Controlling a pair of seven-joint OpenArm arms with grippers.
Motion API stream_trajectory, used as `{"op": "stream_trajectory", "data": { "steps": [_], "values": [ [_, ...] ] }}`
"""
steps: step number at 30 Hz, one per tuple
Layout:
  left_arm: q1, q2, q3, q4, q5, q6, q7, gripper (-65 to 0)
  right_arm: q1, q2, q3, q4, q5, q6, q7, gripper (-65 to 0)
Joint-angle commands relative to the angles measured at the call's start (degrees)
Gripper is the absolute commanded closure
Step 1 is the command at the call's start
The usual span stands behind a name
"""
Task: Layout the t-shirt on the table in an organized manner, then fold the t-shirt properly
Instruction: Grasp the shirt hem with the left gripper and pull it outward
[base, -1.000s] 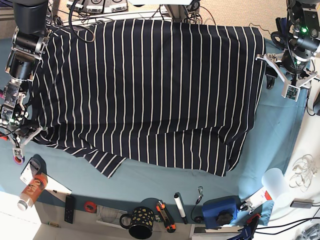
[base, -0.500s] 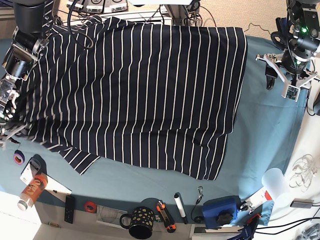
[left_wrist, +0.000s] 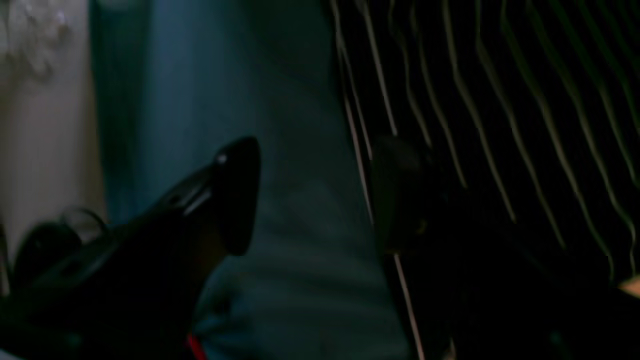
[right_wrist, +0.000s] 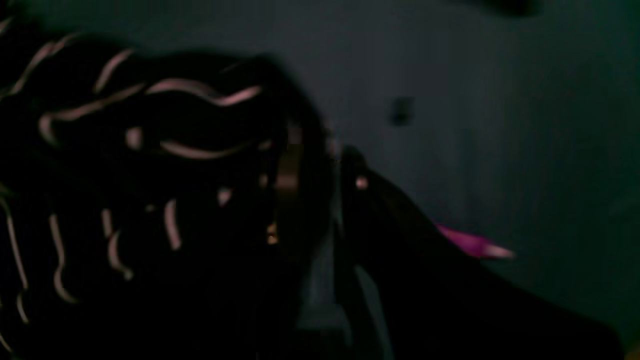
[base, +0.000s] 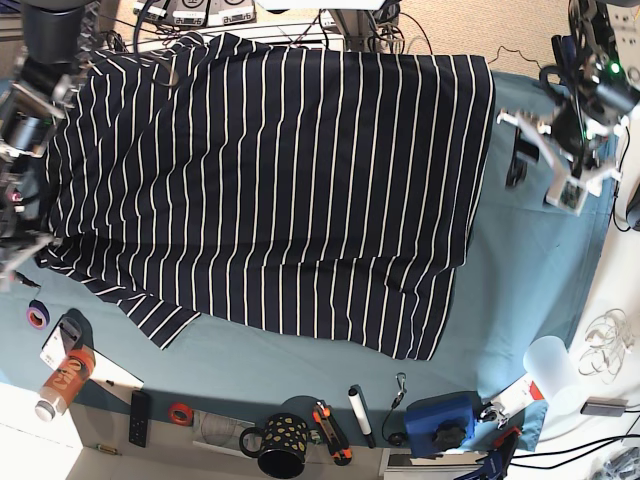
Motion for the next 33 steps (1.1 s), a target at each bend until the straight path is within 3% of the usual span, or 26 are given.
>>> {"op": "stream_trajectory", "data": {
  "steps": [1,7,12,15,19,23,28,31,33],
  "values": [
    [-1.2,-0.8,-0.4,0.2,-0.4,0.1,-2.1,-34.3,1.4,1.9,1.2,2.1,0.5,0.1,1.3,-12.8],
    [-8.5,-0.8,4.4,-6.0,-2.1,-1.4,-2.4,-34.3,1.4,2.3,9.2,4.8,2.9,0.3,1.2,-12.8],
    [-19.1,-0.8,16.9,-15.3,1.3,-1.9,-2.4,-34.3,1.4,2.3,12.2,4.8,9.3,6.1,-5.4,-13.7],
    [-27.4,-0.8,24.1,-21.1,4.0,0.5,-2.4,-34.3,1.4,2.3,12.2,4.8,12.8,7.6,-10.9,-19.0],
    [-38.5,-0.1,30.6,-32.1,6.8,2.6,-2.3,-34.3,1.4,2.3,12.2,4.8,13.1,7.6,-12.1,-19.1],
    [-47.5,2.8,31.5,-46.3,4.7,2.0,-1.7,-34.3,1.4,2.3,12.2,4.8,13.4,7.6,-11.0,-19.1],
    [-55.3,6.4,31.5,-62.2,2.4,-4.2,-1.2,-34.3,1.4,2.3,12.2,4.8,14.2,7.7,-9.7,-19.1],
    [-58.3,8.1,31.5,-70.0,5.0,-4.0,-3.5,-34.3,1.4,2.2,12.2,4.8,14.2,7.7,-9.5,-19.1],
    [-60.0,8.7,31.5,-74.2,7.0,-1.7,-5.5,-34.3,1.4,2.2,12.1,4.8,14.2,7.7,-9.5,-19.1]
  ]
}}
